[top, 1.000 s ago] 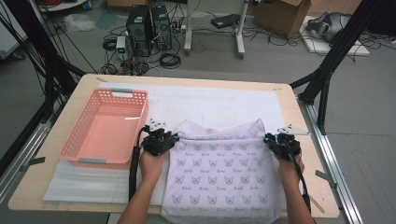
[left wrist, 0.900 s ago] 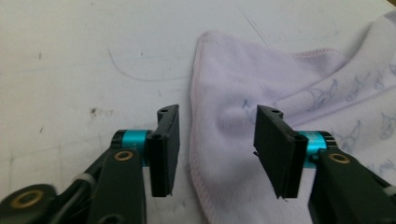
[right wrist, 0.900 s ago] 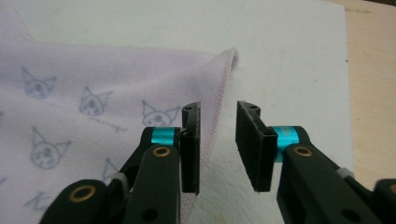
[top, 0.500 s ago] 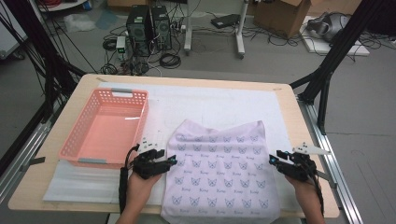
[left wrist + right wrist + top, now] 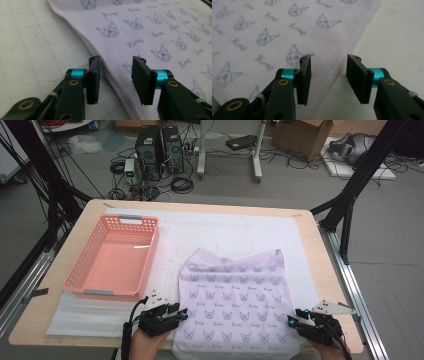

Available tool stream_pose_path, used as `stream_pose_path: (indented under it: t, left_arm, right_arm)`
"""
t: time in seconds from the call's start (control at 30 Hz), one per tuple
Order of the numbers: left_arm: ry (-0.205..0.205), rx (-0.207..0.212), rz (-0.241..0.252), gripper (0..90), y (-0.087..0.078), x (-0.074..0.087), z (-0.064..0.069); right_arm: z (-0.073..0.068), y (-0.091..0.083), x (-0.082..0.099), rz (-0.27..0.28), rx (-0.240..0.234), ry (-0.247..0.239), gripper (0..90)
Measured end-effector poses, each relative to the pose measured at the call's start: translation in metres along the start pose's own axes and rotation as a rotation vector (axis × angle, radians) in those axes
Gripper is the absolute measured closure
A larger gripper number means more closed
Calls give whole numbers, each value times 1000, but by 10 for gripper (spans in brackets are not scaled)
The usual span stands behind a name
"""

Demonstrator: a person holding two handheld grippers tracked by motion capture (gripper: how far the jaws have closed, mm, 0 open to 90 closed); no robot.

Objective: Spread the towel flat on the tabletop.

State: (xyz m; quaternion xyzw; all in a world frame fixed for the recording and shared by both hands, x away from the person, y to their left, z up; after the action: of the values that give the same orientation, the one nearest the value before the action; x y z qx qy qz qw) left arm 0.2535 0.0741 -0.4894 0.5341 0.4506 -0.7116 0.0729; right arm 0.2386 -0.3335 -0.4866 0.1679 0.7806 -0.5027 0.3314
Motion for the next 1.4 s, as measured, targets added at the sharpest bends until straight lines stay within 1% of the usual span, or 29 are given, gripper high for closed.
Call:
stream_pose_path:
  t: [0.03, 0.07, 0.1, 0.13, 0.2, 0.27, 0.33, 0.47, 0.53, 0.57, 0.6, 0.63, 0.67, 0.73, 0.83, 0.87, 0.9, 0.93, 0.97, 1.0, 1.07, 1.1, 1.17, 1.2, 1.23, 1.27, 1.3, 1.33, 1.4]
  left_arm:
    - [3, -10, -4, 712, -1, 1, 0]
    - [-10, -15, -9, 789, -2, 2, -1]
    - [-29, -7, -3, 863, -3, 4, -1]
    - [-32, -6, -2, 871, -4, 5, -1]
    - [-34, 0, -7, 875, -9, 7, 0]
    - [-55, 11, -6, 876, -17, 12, 0]
    - [-69, 15, 0, 876, -24, 18, 2]
    - [-63, 45, 3, 869, -36, 26, 11]
    - [-66, 46, 20, 767, -35, 24, 11]
    - [-72, 39, 31, 672, -33, 22, 10]
    - [-73, 30, 38, 603, -30, 20, 8]
    - [-73, 23, 42, 567, -27, 18, 5]
    - [-74, 17, 43, 555, -23, 15, 2]
    - [-74, 9, 41, 545, -17, 10, -4]
    - [-70, 14, 36, 558, -8, 5, -7]
    - [-47, 7, 31, 592, -6, 5, -5]
    - [-26, -11, 27, 652, -6, 5, -4]
    - [4, -35, 15, 731, -7, 7, -2]
    - [5, -34, 15, 859, -7, 8, -1]
    - [-1, -36, 10, 874, -9, 9, 0]
    - [0, -43, -8, 879, -18, 13, 5]
    - [-5, -35, -9, 880, -22, 15, 7]
    - [-22, -14, 5, 878, -29, 22, 13]
    - [-17, -8, 14, 871, -31, 24, 18]
    - [-3, -4, 18, 836, -33, 25, 21]
    - [-7, 6, 18, 767, -33, 23, 22]
    - [-16, 6, 20, 663, -32, 21, 21]
    - [-23, -1, 29, 577, -30, 19, 18]
    - [-43, -5, 56, 545, -27, 13, 9]
  right_arm:
    - [-1, 0, 1, -4, 17, -12, 579]
    - [0, -1, 1, -6, 27, -15, 632]
    - [0, -1, 0, -6, 37, -17, 738]
    - [0, -2, 1, -20, 12, -6, 870]
    - [0, -3, 2, -23, 6, -12, 878]
    - [1, -7, 3, -31, 3, -12, 881]
    - [2, -13, 8, -36, -10, 0, 882]
    - [-2, -26, 21, -55, -36, -3, 882]
    - [-4, -28, 24, -61, -41, -9, 869]
    - [-5, -29, 24, -59, -45, 0, 831]
    - [-5, -29, 22, -43, -42, 8, 758]
    - [-5, -27, 18, -29, -41, 22, 702]
    - [-5, -26, 15, -12, -37, 35, 657]
    - [-3, -20, 6, 18, -18, 40, 638]
    - [0, -8, -3, 30, 20, 50, 641]
    - [0, -3, -4, 24, 24, 58, 648]
    - [1, 3, -5, 4, 31, 53, 671]
    - [0, 5, -5, 5, 44, 40, 716]
    - [0, 5, -6, 4, 45, 33, 835]
    - [-1, 4, -5, -7, 19, 34, 871]
    - [-1, 1, -3, -14, 37, 19, 882]
    - [1, -5, 0, -28, 49, 14, 884]
    - [4, -12, 5, -34, 56, 17, 884]
    - [6, -18, 9, -43, 51, 34, 883]
    - [7, -22, 13, -48, 39, 47, 876]
    - [7, -25, 16, -58, 29, 62, 844]
    - [8, -27, 16, -56, 34, 66, 754]
    - [9, -29, 16, -45, 48, 72, 722]
    - [9, -32, 11, -7, 36, 92, 686]
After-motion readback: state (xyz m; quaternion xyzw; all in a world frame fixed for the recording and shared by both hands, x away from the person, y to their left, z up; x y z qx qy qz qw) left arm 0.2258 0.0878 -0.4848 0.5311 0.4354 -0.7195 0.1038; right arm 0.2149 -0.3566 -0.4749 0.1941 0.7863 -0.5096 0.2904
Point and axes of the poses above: each handheld gripper's, and its own axes: y roughly forward along the jaws, x roughly out of its underside, z roughly to its right, the point moved 6 cm from there along y, roughly forward along the jaws, and after that the axes turned 15 degrees about y, right-handed, at the moved point
